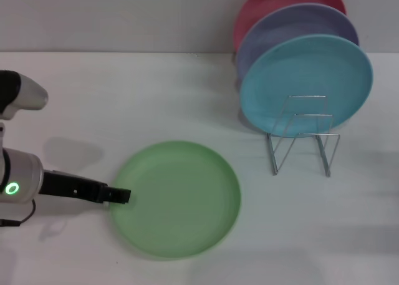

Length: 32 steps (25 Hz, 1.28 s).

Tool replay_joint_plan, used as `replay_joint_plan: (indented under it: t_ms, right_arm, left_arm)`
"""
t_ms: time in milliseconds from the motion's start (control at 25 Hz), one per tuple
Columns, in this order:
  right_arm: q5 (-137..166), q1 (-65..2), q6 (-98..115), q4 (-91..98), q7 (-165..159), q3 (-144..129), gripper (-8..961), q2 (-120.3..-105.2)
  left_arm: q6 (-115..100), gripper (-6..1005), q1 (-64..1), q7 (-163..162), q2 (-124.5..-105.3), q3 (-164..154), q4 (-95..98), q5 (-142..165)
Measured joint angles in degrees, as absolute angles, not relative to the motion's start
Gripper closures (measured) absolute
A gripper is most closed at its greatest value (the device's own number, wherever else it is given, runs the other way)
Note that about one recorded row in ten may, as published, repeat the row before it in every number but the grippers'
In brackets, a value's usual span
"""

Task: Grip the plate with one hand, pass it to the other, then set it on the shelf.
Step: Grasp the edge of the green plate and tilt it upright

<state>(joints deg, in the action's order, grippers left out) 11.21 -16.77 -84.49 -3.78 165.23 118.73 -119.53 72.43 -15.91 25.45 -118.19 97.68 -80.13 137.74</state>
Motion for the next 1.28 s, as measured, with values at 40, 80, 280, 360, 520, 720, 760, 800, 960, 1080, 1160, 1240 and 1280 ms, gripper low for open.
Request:
replay_joint_plan:
  t_ms: [40, 80, 280, 360, 520, 720, 760, 800, 960, 1080, 1160, 1240, 1280]
  right_arm:
    - [11.21, -16.77, -84.49, -3.78, 165.23, 118.73, 127, -119.53]
    - [11.22, -16.76, -84.52, -3.78, 165.23, 118.73, 128, -119.53]
    - [11.24, -16.6, -84.72, -3.78, 165.24, 118.74, 128, -119.55]
    - [11.25, -16.55, -84.74, -3.78, 165.24, 118.71, 128, -119.56]
    - [11.25, -16.53, -84.77, -3.78, 165.24, 118.65, 128, -119.59]
    - [11.25, -16.69, -84.81, -3.78, 165.23, 118.47, 127, -119.6]
    - [11.25, -16.7, -84.81, -3.78, 165.23, 118.41, 127, -119.58]
    - [11.25, -16.7, -84.81, -3.78, 165.23, 118.41, 127, -119.58]
    - [11.25, -16.77, -84.82, -3.83, 165.24, 118.32, 127, -119.54]
    - [11.25, -16.78, -84.83, -3.87, 165.24, 118.31, 127, -119.53]
    - [11.25, -16.78, -84.82, -3.87, 165.24, 118.29, 127, -119.53]
    - [11.25, -16.79, -84.82, -3.87, 165.24, 118.29, 128, -119.53]
    - [11.25, -16.79, -84.82, -3.87, 165.24, 118.29, 128, -119.53]
  left_arm:
    - [72.43, 322, -15.91, 25.44, -118.19, 97.68, -80.13, 137.74]
    - [72.43, 324, -15.91, 25.44, -118.19, 97.68, -80.13, 137.74]
    - [72.69, 335, -18.04, 25.65, -118.16, 97.71, -76.57, 138.6]
    - [73.11, 339, -19.31, 25.42, -118.18, 97.74, -74.9, 139.82]
    - [73.78, 348, -20.04, 24.96, -118.17, 97.76, -74.6, 139.85]
    - [74.4, 359, -20.55, 25.37, -118.07, 97.62, -74.39, 139.98]
    - [74.42, 361, -20.66, 25.49, -118.1, 97.47, -74.38, 140.09]
    - [74.42, 363, -20.66, 25.49, -118.1, 97.47, -74.38, 140.09]
    - [74.34, 488, -21.05, 25.3, -118.26, 97.14, -74.36, 141.36]
    - [74.24, 616, -21.14, 25.3, -118.3, 97.12, -74.46, 141.45]
    - [74.15, 709, -21.18, 25.25, -118.3, 97.11, -74.63, 141.46]
    - [74.12, 801, -21.18, 25.23, -118.3, 97.04, -74.73, 141.46]
    - [74.12, 815, -21.18, 25.23, -118.3, 97.04, -74.73, 141.46]
